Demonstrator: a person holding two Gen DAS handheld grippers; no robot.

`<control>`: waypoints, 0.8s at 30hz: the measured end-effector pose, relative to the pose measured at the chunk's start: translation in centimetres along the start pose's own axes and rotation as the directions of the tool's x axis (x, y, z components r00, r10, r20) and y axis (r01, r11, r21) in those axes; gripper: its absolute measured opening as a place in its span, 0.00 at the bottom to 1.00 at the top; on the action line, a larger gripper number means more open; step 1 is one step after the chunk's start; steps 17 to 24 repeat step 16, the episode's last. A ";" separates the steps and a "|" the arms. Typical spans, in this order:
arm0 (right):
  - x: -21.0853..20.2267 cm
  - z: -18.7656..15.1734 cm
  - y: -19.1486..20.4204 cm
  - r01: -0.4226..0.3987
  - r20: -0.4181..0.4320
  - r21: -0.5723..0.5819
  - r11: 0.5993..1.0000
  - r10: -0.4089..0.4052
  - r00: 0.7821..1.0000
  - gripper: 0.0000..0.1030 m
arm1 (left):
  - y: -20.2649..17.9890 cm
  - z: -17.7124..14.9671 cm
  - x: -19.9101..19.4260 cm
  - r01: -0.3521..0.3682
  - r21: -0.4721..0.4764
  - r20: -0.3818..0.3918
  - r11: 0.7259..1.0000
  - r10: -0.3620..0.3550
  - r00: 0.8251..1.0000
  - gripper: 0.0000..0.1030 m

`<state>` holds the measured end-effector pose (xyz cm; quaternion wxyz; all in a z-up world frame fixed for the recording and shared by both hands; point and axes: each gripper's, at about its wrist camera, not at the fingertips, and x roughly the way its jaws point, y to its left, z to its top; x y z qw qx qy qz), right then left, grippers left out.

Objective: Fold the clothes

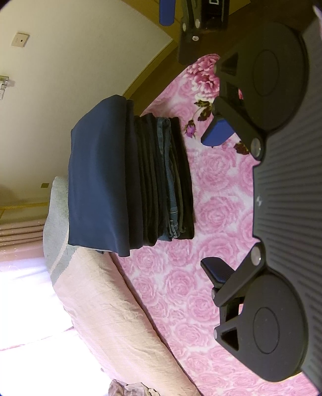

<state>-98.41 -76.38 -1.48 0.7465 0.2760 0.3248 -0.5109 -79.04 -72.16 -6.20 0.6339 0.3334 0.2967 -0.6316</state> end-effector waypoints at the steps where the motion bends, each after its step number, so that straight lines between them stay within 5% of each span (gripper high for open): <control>1: 0.0 0.0 0.0 -0.002 -0.001 -0.001 1.000 0.002 1.000 0.86 | 0.0 0.0 0.0 -0.001 -0.001 -0.001 1.000 0.001 1.000 0.92; 24: 0.0 -0.3 -0.6 -0.026 -0.007 -0.007 1.000 0.026 1.000 0.86 | -0.6 -0.2 -0.6 -0.025 -0.031 0.038 0.999 0.026 0.999 0.96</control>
